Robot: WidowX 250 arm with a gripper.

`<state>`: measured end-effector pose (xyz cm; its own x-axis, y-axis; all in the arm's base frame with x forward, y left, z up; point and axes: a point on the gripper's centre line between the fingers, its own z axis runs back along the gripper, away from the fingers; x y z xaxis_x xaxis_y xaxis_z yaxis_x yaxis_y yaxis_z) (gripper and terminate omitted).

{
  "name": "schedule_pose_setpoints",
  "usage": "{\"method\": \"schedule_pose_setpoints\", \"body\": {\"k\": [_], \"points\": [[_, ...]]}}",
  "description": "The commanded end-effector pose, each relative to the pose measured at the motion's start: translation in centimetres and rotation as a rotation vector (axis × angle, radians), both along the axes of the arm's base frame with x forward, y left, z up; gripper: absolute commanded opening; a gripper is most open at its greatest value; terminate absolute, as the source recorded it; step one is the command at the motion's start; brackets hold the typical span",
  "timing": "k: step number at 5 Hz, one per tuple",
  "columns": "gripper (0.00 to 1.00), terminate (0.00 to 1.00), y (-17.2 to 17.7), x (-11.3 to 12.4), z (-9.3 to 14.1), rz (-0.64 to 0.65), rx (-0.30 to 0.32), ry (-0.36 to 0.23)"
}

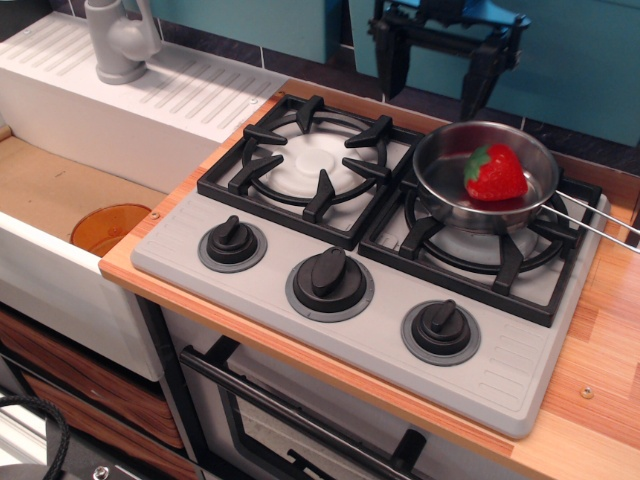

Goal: Put strawberry in pot or pan an put pot or pan on stove

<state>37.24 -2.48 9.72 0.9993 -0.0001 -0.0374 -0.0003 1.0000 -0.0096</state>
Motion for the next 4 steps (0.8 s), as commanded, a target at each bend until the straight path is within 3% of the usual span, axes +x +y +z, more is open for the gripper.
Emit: {"method": "schedule_pose_setpoints", "body": {"k": [1,3,4], "points": [[1.00,0.00,-0.8,-0.8,-1.5,0.032,-0.034,-0.113],[1.00,0.00,-2.5,-1.7,-4.6,0.053,-0.055,-0.153],[0.00,0.00,-3.4,-2.2,-4.7,0.074,-0.051,-0.153]]}}
